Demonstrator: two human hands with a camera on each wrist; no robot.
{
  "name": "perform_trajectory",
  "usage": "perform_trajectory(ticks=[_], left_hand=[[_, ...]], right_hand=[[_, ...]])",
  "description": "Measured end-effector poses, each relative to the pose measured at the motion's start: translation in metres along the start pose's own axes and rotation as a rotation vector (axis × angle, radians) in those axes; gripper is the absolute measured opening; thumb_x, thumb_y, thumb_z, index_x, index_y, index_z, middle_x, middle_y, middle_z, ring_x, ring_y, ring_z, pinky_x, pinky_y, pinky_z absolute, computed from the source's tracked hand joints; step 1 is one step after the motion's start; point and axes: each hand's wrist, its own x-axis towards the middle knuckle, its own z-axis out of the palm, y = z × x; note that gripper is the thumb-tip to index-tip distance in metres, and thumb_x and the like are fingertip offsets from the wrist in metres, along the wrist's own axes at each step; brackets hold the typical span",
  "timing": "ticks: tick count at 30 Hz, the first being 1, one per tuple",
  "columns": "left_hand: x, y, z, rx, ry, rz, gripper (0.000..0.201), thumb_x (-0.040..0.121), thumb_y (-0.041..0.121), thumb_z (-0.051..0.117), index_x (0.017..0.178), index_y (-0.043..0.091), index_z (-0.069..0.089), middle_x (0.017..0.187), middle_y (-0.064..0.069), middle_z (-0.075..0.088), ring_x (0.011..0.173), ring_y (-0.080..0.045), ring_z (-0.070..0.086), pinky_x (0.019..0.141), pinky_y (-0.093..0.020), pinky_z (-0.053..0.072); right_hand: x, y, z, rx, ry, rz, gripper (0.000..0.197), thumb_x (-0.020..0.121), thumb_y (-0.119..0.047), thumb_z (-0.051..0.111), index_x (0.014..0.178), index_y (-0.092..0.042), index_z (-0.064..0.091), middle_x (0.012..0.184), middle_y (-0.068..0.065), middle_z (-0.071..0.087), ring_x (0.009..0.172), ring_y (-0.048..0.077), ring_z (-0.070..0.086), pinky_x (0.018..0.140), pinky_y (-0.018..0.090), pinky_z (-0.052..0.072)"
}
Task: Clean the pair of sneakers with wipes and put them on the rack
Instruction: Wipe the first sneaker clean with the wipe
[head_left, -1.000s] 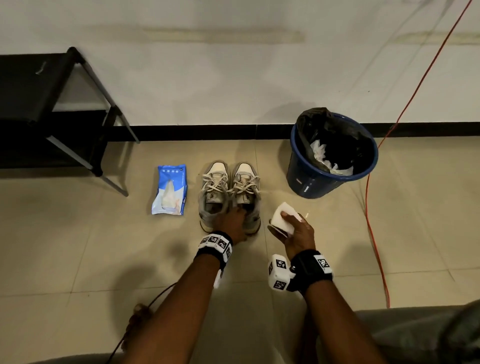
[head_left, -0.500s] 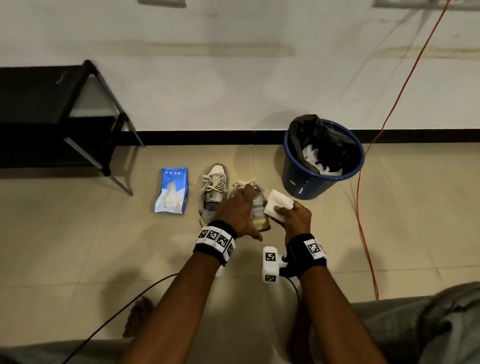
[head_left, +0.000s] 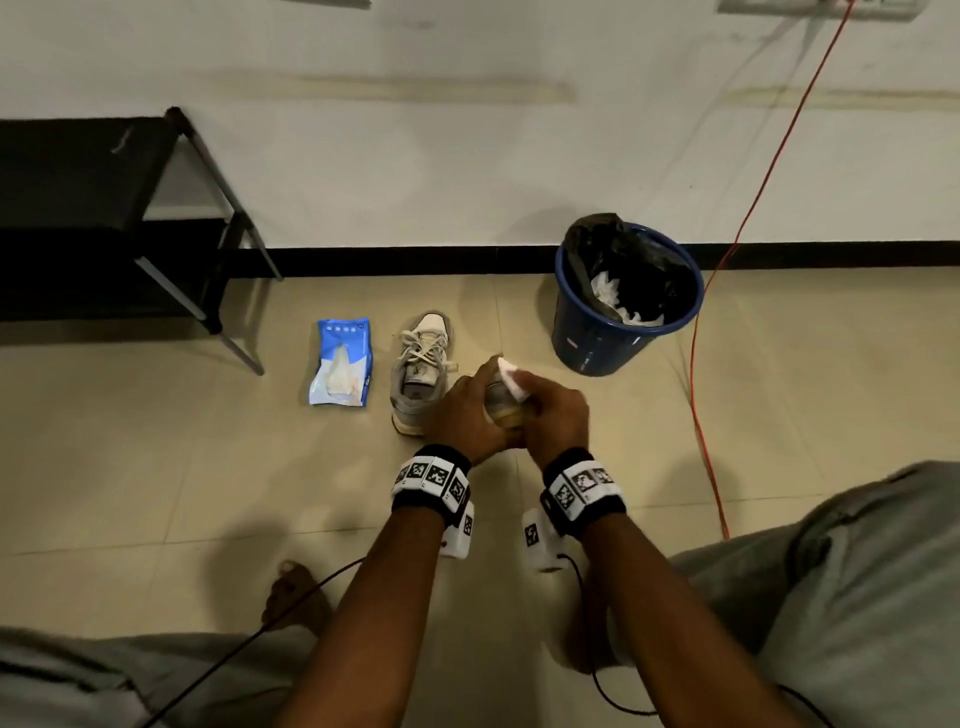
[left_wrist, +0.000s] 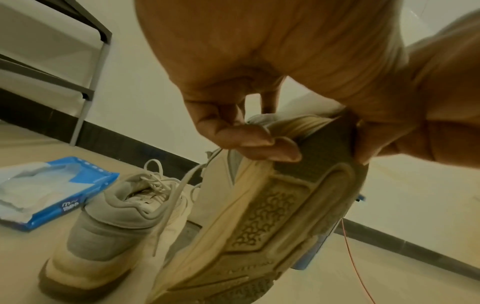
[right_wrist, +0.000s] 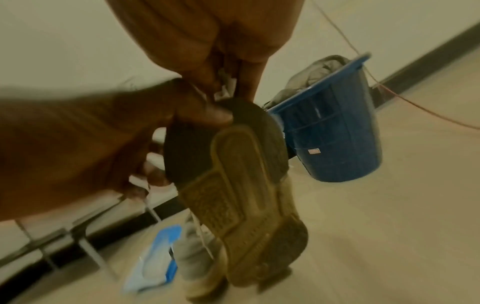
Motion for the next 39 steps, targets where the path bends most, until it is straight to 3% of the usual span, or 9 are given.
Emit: perform_trajectory(ticks=[5,8,11,15,18,22,25,28,39], left_hand=[[0.001,-0.010,-0.005,0.016,-0.026,-0.015,0.118,0.047,0.048,0.092,0.145,0.028,0.031,0.134,-0.001,0.056,0.116,-0.023,0.058,0.095,-0.043,0.052],[0.005,-0.014,-0.008,-0.007,-0.031,-0.060,0.100,0.040,0.049,0.091,0.125,0.028,0.042,0.113,0.004,0.064,0.097,-0.019,0.064,0.082,-0.043,0.057],[0.005,-0.010,-0.004,0.047,-0.075,-0.058,0.095,0.037,0.055,0.088,0.115,0.027,0.042,0.104,0.003,0.064,0.090,-0.021,0.063,0.077,-0.040,0.056],[0.003,-0.010,0.005,0.057,-0.033,-0.058,0.070,0.062,0.040,0.082,0.117,0.023,0.044,0.108,-0.002,0.065,0.095,-0.025,0.065,0.079,-0.042,0.056],[0.002,-0.008,0.005,0.092,-0.068,-0.041,0.084,0.051,0.044,0.089,0.118,0.022,0.043,0.106,0.001,0.064,0.089,-0.023,0.063,0.076,-0.040,0.055],[0.002,-0.009,0.005,0.038,-0.040,-0.050,0.081,0.052,0.042,0.089,0.117,0.025,0.044,0.107,0.000,0.066,0.092,-0.023,0.065,0.078,-0.043,0.057],[0.002,-0.004,0.005,0.073,-0.060,-0.048,0.091,0.043,0.046,0.092,0.119,0.025,0.046,0.105,0.003,0.065,0.090,-0.020,0.063,0.077,-0.038,0.056],[0.002,-0.003,0.006,0.064,-0.044,-0.044,0.086,0.049,0.044,0.092,0.120,0.024,0.046,0.108,0.000,0.067,0.094,-0.022,0.065,0.079,-0.041,0.057],[0.006,-0.004,0.007,0.024,0.016,-0.032,0.084,0.055,0.046,0.088,0.125,0.021,0.051,0.111,-0.002,0.068,0.099,-0.023,0.065,0.085,-0.039,0.055]], right_hand=[[-0.016,0.004,0.012,-0.314,-0.183,-0.223,0.061,0.080,-0.019,0.073,0.137,-0.025,0.052,0.146,0.002,0.046,0.121,0.027,0.056,0.098,0.040,0.049],[-0.011,0.008,0.013,-0.446,-0.230,-0.358,0.075,0.071,-0.024,0.082,0.138,-0.025,0.051,0.146,0.004,0.046,0.119,0.031,0.058,0.087,0.044,0.055],[-0.004,0.009,0.008,-0.424,-0.219,-0.220,0.080,0.073,-0.021,0.079,0.143,-0.025,0.043,0.148,0.001,0.044,0.119,0.029,0.058,0.094,0.038,0.051],[-0.022,0.001,0.017,-0.496,-0.210,-0.402,0.062,0.081,-0.021,0.073,0.139,-0.018,0.049,0.144,0.006,0.049,0.118,0.029,0.059,0.085,0.040,0.056],[-0.014,0.004,0.009,-0.516,-0.192,-0.239,0.076,0.076,-0.023,0.076,0.144,-0.019,0.042,0.149,0.003,0.042,0.119,0.028,0.057,0.091,0.038,0.053],[-0.025,0.005,0.006,-0.551,-0.256,-0.451,0.067,0.070,-0.014,0.081,0.133,-0.013,0.056,0.138,0.012,0.054,0.113,0.032,0.062,0.078,0.043,0.059],[-0.021,0.012,-0.002,-0.520,-0.214,-0.293,0.080,0.072,-0.015,0.080,0.143,-0.017,0.044,0.149,0.006,0.042,0.119,0.030,0.058,0.089,0.040,0.054],[-0.028,0.014,-0.005,-0.547,-0.254,-0.479,0.077,0.063,0.001,0.081,0.134,-0.010,0.054,0.140,0.014,0.051,0.114,0.036,0.061,0.079,0.044,0.058],[-0.043,0.016,-0.005,-0.518,-0.152,-0.400,0.071,0.063,0.012,0.068,0.131,-0.008,0.058,0.134,0.015,0.057,0.110,0.036,0.063,0.072,0.043,0.059]])
